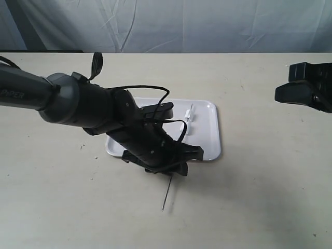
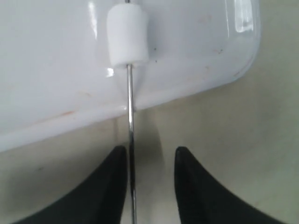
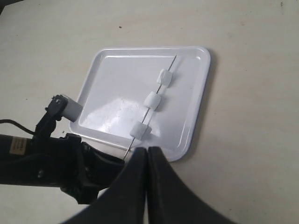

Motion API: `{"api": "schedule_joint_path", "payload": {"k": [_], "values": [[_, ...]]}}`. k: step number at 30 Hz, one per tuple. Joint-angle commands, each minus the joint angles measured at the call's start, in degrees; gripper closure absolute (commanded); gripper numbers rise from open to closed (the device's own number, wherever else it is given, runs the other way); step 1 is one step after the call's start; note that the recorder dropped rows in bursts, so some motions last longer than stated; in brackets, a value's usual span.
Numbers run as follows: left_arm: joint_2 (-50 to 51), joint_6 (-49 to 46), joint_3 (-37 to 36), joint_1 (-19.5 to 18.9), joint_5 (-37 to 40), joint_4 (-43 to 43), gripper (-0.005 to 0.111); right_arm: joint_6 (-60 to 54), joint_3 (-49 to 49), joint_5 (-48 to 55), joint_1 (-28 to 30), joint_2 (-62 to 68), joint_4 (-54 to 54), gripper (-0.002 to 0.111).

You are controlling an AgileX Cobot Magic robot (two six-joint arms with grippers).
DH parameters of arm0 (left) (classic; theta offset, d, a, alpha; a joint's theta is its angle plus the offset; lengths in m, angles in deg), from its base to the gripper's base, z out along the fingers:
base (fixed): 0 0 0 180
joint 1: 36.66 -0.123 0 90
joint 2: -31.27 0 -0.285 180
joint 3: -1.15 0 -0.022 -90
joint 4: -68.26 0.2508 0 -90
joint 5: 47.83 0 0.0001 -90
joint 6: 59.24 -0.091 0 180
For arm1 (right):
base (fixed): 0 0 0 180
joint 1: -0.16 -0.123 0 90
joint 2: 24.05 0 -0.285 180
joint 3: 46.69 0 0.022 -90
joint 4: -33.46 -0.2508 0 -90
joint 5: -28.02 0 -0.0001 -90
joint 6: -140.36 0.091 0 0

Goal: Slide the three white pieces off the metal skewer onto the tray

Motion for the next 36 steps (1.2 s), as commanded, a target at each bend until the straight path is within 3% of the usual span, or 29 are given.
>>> {"api": "schedule_joint_path", "payload": {"k": [1, 4, 12, 17, 21, 26, 31, 36], "values": [[2.32, 0.46, 0.27, 0.47, 2.96, 2.26, 0.087, -0.36, 0.46, -0.46, 0.17, 0.12, -0.3, 0.109], [2.69, 0.34, 0.27, 0.47, 4.6, 4.99, 0.106, -0.36, 0.46, -0.46, 0.17, 0.12, -0.3, 0.109], [1.11, -1.35, 2.62, -0.66, 15.35, 7.91, 0.106, -0.36, 0.46, -0.33, 0.17, 0.12, -0.18, 0.109], [-4.34, -1.48, 4.66, -6.63, 23.38, 7.42, 0.106, -1.8, 0.46, -2.44, 0.17, 0.12, -0.17, 0.109], [-10.24, -2.39, 4.82, -14.7, 28.1, 3.13, 0.106, -1.8, 0.46, -4.58, 0.17, 0.12, -3.16, 0.109], [-15.42, -10.97, 4.7, -21.22, 34.26, -5.53, 0.106, -3.31, 0.46, -3.07, 0.17, 0.12, -8.3, 0.109], [-16.9, -13.37, 3.93, -22.42, 40.45, -6.14, 0.107, -9.61, 0.46, 1.29, 0.17, 0.12, -16.64, 0.109], [-16.9, -17.83, -1.14, -22.42, 40.58, -6.97, 0.107, -13.79, 0.35, 6.11, 0.17, 0.82, -21.8, 0.109]]}}
